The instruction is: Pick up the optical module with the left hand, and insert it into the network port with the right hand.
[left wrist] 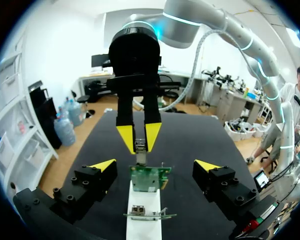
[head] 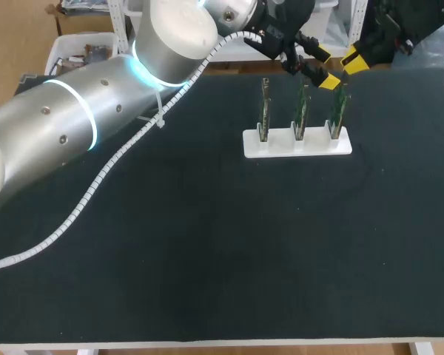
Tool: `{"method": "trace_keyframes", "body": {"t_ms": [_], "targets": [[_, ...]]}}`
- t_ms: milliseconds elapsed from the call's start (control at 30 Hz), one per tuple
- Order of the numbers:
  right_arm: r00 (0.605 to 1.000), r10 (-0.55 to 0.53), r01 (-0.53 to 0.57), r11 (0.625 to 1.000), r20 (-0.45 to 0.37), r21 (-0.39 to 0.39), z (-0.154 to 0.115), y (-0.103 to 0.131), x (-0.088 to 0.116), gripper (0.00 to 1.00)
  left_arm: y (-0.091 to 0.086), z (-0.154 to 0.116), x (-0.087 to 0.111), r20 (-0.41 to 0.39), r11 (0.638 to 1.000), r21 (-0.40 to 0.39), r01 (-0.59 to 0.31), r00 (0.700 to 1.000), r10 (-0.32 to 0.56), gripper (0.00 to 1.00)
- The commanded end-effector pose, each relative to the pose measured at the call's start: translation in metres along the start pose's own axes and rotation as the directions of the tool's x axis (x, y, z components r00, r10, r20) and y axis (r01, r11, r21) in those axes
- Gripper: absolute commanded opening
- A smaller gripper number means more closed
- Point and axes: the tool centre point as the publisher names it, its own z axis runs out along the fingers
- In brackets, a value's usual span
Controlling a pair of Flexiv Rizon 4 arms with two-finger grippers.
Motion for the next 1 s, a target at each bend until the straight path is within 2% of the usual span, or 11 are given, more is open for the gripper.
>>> {"method": "trace_keyframes", "body": {"t_ms": [33,100,167,367,500,767,800,833,867,933,1000], "targets": [[1.000,0.006,-0.006,0.996,-0.002,-0.092,-0.002,-0.007,0.003,0.49,0.000,0.000,0.000,-0.002,1.000,0.000,0.000,1.000,0.000,1.00],[1.000,0.005,-0.005,0.996,-0.005,-0.089,-0.002,-0.007,0.003,0.87,0.000,0.000,0.000,-0.002,1.000,0.000,0.000,1.000,0.000,1.00],[1.000,0.007,-0.008,0.996,-0.006,-0.087,-0.003,-0.007,0.003,0.98,0.000,0.000,0.000,-0.002,1.000,0.000,0.000,1.000,0.000,1.00],[1.000,0.010,-0.010,0.996,-0.005,-0.083,-0.004,-0.008,0.003,1.00,0.000,0.000,0.000,-0.002,1.000,0.000,0.000,1.000,0.000,1.00],[1.000,0.008,-0.008,0.997,-0.005,-0.081,-0.005,-0.008,0.002,0.95,0.000,0.000,0.000,-0.002,1.000,0.000,0.000,1.000,0.000,1.00],[1.000,0.010,-0.010,0.998,0.006,-0.060,-0.015,-0.013,0.000,1.00,0.000,0.000,0.000,-0.002,1.000,0.000,0.000,1.000,0.000,1.00],[1.000,0.009,-0.009,0.998,0.006,-0.058,-0.016,-0.014,-0.001,0.92,0.000,0.000,0.000,-0.002,1.000,0.000,0.000,1.000,0.000,1.00],[1.000,0.008,-0.008,0.998,0.007,-0.057,-0.017,-0.014,-0.001,0.54,0.000,0.000,0.000,-0.002,1.000,0.000,0.000,1.000,0.000,1.00],[1.000,0.007,-0.006,0.999,0.009,-0.054,-0.018,-0.014,-0.001,0.45,0.000,0.000,0.000,-0.002,1.000,0.000,0.000,1.000,0.000,1.00],[1.000,0.003,-0.002,0.999,0.009,-0.050,-0.019,-0.014,-0.001,0.06,0.000,0.000,0.000,-0.002,1.000,0.000,0.000,1.000,0.000,1.00],[1.000,0.000,0.000,0.999,0.010,-0.049,-0.019,-0.013,-0.001,0.00,0.000,0.000,0.000,-0.002,1.000,0.000,0.000,1.000,0.000,1.00]]}}
